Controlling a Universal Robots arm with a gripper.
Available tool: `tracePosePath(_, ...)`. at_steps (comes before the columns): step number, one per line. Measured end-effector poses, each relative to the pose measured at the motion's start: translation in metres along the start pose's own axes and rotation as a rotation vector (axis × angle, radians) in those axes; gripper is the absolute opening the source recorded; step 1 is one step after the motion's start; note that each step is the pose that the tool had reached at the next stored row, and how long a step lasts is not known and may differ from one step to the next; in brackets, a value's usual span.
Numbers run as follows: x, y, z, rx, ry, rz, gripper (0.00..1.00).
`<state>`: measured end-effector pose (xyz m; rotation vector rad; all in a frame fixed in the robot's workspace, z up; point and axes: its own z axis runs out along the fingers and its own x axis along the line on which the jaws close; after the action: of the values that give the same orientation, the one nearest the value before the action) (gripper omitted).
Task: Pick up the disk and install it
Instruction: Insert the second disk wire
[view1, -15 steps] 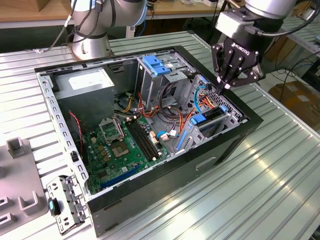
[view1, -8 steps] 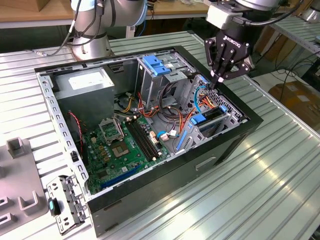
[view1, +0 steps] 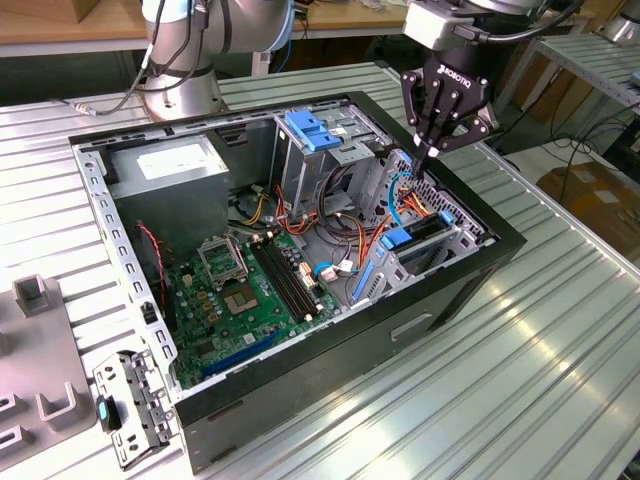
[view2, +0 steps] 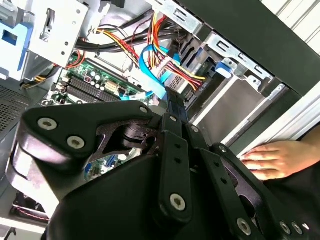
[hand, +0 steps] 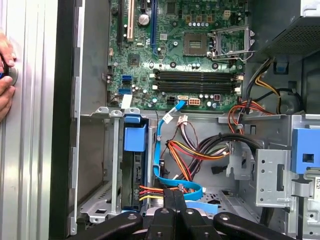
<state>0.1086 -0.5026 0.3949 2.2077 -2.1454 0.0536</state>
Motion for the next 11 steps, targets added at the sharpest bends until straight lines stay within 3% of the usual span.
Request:
tracePosePath(4,-0.0027,-0.0002,0.0017,0.0001,0.0001,-0.001,0.11)
tracePosePath(5,-0.0034,-0.0003,0.0022,0.0000,0.0001,-0.001,0.18)
tracePosePath(11,-0.0048,-0.0005,0.0003,-0.0010,-0.0011,-0.001,0.18)
